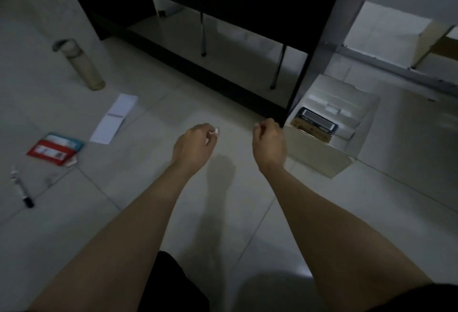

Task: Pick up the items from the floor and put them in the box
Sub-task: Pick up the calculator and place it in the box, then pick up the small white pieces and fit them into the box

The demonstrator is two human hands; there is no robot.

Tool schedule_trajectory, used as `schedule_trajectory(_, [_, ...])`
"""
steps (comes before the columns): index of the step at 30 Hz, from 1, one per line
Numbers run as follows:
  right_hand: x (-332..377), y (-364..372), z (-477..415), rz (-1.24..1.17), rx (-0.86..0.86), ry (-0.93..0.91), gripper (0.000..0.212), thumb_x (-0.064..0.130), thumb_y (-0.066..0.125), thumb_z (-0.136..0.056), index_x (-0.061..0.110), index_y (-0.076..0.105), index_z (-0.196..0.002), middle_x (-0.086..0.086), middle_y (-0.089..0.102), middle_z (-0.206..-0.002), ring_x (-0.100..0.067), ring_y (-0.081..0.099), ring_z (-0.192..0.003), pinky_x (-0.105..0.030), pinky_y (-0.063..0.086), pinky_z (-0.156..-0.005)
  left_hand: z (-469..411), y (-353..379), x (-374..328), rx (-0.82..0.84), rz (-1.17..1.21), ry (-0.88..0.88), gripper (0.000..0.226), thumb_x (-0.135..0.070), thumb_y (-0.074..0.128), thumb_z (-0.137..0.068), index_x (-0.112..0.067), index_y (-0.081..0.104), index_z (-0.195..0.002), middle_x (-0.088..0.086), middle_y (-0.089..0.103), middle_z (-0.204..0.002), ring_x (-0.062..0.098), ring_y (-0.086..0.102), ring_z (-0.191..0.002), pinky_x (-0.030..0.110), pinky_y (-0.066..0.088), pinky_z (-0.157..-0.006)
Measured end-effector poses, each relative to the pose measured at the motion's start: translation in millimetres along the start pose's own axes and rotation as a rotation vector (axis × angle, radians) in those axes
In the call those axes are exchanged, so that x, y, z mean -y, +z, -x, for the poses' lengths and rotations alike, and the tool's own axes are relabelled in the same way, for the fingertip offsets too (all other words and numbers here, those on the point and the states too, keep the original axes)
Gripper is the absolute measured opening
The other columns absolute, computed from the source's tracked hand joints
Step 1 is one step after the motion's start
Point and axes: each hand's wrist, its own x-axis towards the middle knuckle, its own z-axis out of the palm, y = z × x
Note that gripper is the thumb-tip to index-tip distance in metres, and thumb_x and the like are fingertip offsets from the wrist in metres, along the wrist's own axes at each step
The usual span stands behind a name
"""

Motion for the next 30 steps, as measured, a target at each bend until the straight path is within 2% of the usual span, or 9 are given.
schedule_trajectory(6, [22.0,57.3,2.9,-0.050,0.227,-0.037,0.028,0.030,0.052,-0.094,0.008,0.060,-0.108,-0.011,0.062,-0.110,-0.025,0.059,-0.096,-0.028,0.043,-0.071,-19.7,-17.1,74.0,0.004,-0.025,-0.133,0.028,-0.027,0.052,-0.092,-0.010,0.064,-0.111,0.010,0.069,-0.109,0.029,0.063,-0.099,0.037,0.050,-0.087])
schedule_trajectory(9, [9.9,84.1,-12.1,0.039,0.372,-0.039,0.029,0.030,0.057,-0.092,0.009,0.060,-0.112,-0.010,0.060,-0.113,-0.024,0.059,-0.100,-0.030,0.045,-0.076,-42.0,6.3,98.8,0.081,-0.066,-0.179,0.030,-0.029,0.053,-0.091,-0.012,0.062,-0.114,0.010,0.067,-0.113,0.029,0.062,-0.103,0.038,0.049,-0.090])
schedule_trajectory(12, [1.2,117.4,-39.5,0.085,0.435,0.004,0.028,0.030,0.059,-0.091,0.013,0.061,-0.113,-0.008,0.060,-0.116,-0.022,0.059,-0.100,-0.029,0.045,-0.078,-74.4,35.8,121.7,0.190,-0.115,-0.172,0.035,-0.031,0.050,-0.093,-0.013,0.057,-0.122,0.010,0.060,-0.124,0.029,0.058,-0.112,0.040,0.046,-0.094])
schedule_trajectory(17, [-5.3,179.5,-87.8,0.099,0.451,0.029,0.026,0.022,0.059,-0.090,0.012,0.062,-0.114,-0.010,0.061,-0.117,-0.025,0.061,-0.101,-0.030,0.047,-0.081,-124.6,72.5,158.3,0.328,-0.189,-0.172,0.046,-0.035,0.049,-0.092,-0.018,0.045,-0.135,0.006,0.043,-0.141,0.027,0.045,-0.127,0.042,0.039,-0.101])
schedule_trajectory(22, [-17.0,233.5,-109.5,0.176,0.453,-0.010,0.031,0.013,0.050,-0.093,0.010,0.060,-0.123,-0.016,0.053,-0.123,-0.033,0.057,-0.108,-0.033,0.047,-0.087,-142.2,94.1,195.5,0.486,-0.241,-0.230,0.068,-0.041,0.052,-0.090,-0.021,0.020,-0.147,0.001,0.011,-0.159,0.028,0.017,-0.143,0.050,0.028,-0.110])
schedule_trajectory(27, [-28.7,255.7,-108.9,0.240,0.388,-0.012,0.030,0.008,0.047,-0.093,0.005,0.059,-0.121,-0.015,0.044,-0.127,-0.032,0.051,-0.113,-0.036,0.049,-0.094,-125.1,112.3,221.2,0.560,-0.344,-0.192,0.078,-0.051,0.046,-0.089,-0.026,0.003,-0.150,-0.002,-0.007,-0.161,0.029,0.003,-0.147,0.051,0.020,-0.113])
schedule_trajectory(30, [-31.3,257.5,-109.6,0.246,0.362,0.008,0.022,0.005,0.050,-0.091,0.001,0.057,-0.111,-0.017,0.046,-0.122,-0.035,0.054,-0.106,-0.037,0.050,-0.088,-121.7,116.7,226.4,0.563,-0.366,-0.172,0.078,-0.053,0.041,-0.091,-0.027,-0.003,-0.150,-0.003,-0.013,-0.160,0.027,-0.002,-0.148,0.049,0.016,-0.115])
